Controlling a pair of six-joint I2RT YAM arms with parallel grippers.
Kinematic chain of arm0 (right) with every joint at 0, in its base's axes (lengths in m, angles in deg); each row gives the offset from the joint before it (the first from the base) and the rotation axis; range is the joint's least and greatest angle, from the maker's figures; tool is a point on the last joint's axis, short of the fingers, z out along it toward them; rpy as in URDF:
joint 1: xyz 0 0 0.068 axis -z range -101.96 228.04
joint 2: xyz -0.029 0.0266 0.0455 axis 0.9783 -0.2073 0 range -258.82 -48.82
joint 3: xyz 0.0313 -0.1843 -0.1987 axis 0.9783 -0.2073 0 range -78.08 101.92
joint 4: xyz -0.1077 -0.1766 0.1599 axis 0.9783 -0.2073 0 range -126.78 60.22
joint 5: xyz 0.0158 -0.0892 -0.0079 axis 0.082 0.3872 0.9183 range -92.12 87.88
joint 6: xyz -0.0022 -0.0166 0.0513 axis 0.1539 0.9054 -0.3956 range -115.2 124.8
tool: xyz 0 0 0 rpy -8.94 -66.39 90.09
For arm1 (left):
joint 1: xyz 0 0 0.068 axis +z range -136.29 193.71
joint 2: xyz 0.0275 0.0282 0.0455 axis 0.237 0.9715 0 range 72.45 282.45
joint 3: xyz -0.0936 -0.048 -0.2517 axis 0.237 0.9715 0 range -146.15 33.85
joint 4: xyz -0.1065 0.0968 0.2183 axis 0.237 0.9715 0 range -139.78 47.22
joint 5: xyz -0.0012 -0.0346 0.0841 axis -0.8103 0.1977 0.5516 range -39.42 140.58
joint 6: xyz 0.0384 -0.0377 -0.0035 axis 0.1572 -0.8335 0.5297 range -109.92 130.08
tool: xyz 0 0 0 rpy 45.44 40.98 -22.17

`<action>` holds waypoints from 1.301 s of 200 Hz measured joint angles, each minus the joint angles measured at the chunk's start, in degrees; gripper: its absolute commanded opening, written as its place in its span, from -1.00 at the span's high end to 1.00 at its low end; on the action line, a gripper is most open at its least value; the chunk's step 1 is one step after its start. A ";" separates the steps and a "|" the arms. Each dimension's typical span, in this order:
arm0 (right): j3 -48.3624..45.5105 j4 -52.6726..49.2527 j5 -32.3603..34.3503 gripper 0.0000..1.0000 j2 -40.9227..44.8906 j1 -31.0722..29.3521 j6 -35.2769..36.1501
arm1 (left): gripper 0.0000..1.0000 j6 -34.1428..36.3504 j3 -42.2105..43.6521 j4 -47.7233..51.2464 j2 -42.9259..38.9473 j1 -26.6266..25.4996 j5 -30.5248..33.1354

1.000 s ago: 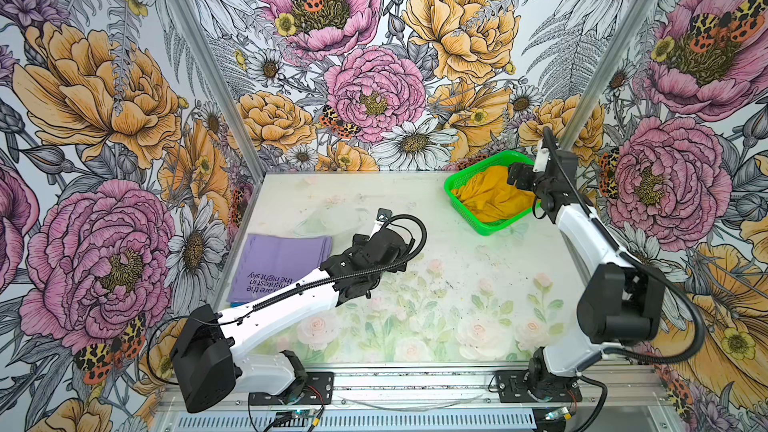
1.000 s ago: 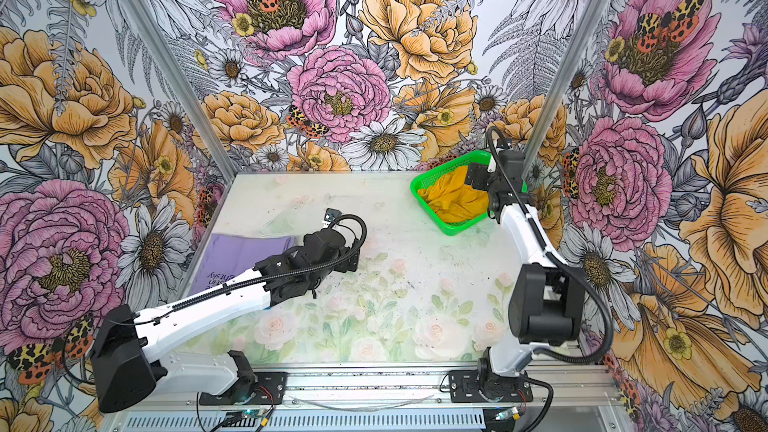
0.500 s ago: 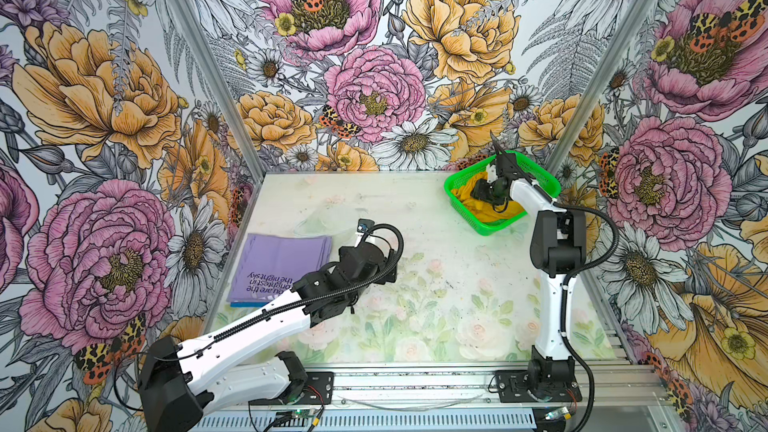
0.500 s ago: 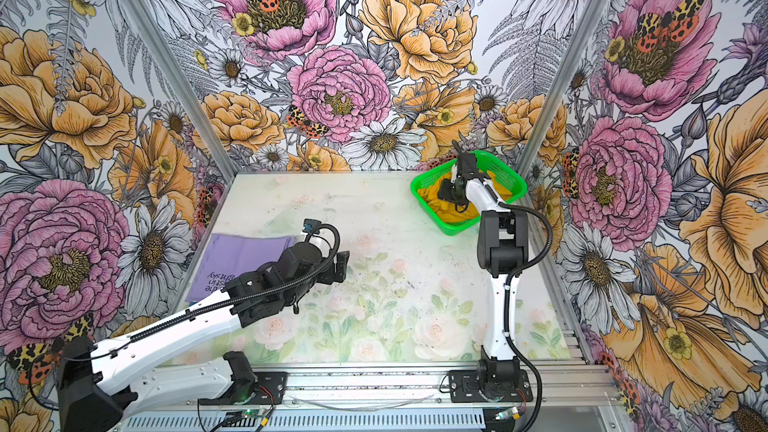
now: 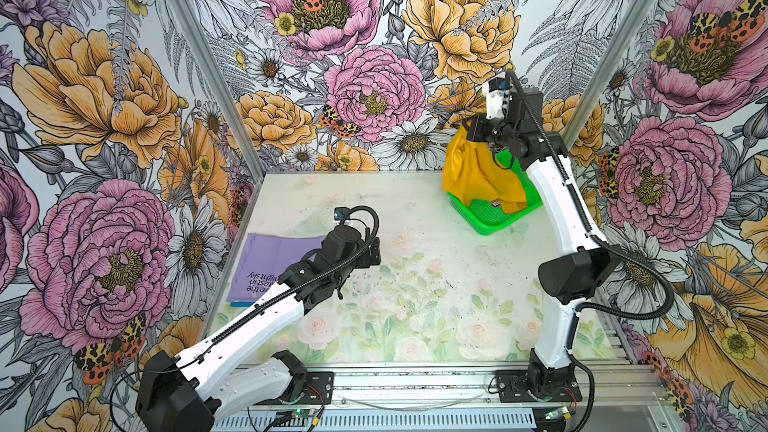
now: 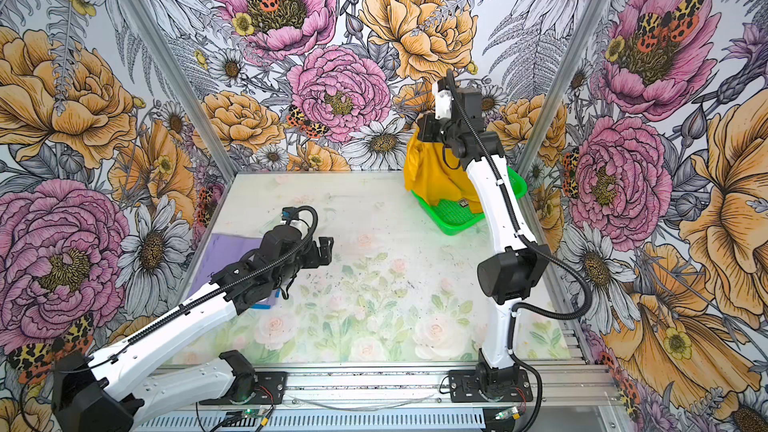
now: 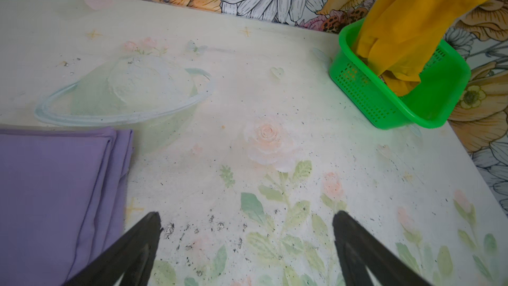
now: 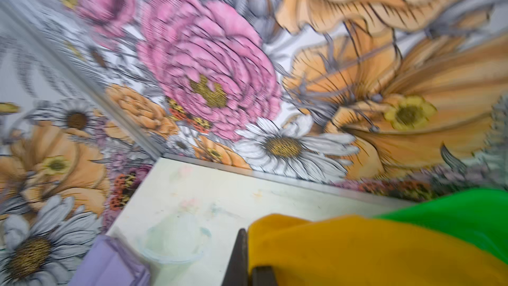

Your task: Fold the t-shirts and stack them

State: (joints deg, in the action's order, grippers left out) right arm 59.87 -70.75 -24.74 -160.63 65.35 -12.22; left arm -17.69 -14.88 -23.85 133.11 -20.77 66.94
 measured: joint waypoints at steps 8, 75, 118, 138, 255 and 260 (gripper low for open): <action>3.34 0.24 -3.45 0.97 0.79 -1.38 -0.13 | -0.97 -0.42 0.00 0.00 -0.17 3.34 -1.99; -1.62 2.32 -14.05 0.95 9.46 -9.33 -1.40 | -0.97 -1.40 -0.92 0.37 -1.88 23.52 -15.21; -41.31 4.79 5.25 -0.99 27.10 -5.05 -2.08 | -0.97 -1.44 -1.20 0.83 -2.34 27.45 -19.56; -58.60 6.56 10.97 -0.99 33.92 0.46 -3.76 | -0.97 -1.46 -1.20 0.85 -2.01 27.36 -21.14; -70.10 13.20 16.39 -0.99 14.43 15.96 -8.76 | -0.97 -4.98 -4.00 -3.91 20.52 -2.43 -17.86; -69.20 13.46 15.56 -0.99 12.48 15.91 -9.14 | -0.97 -5.18 -3.98 -3.93 20.81 -2.99 -17.66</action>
State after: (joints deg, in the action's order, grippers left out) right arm -9.33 -57.29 -9.17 -148.15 81.26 -21.35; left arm -22.87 -18.86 -27.78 153.92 -23.76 49.28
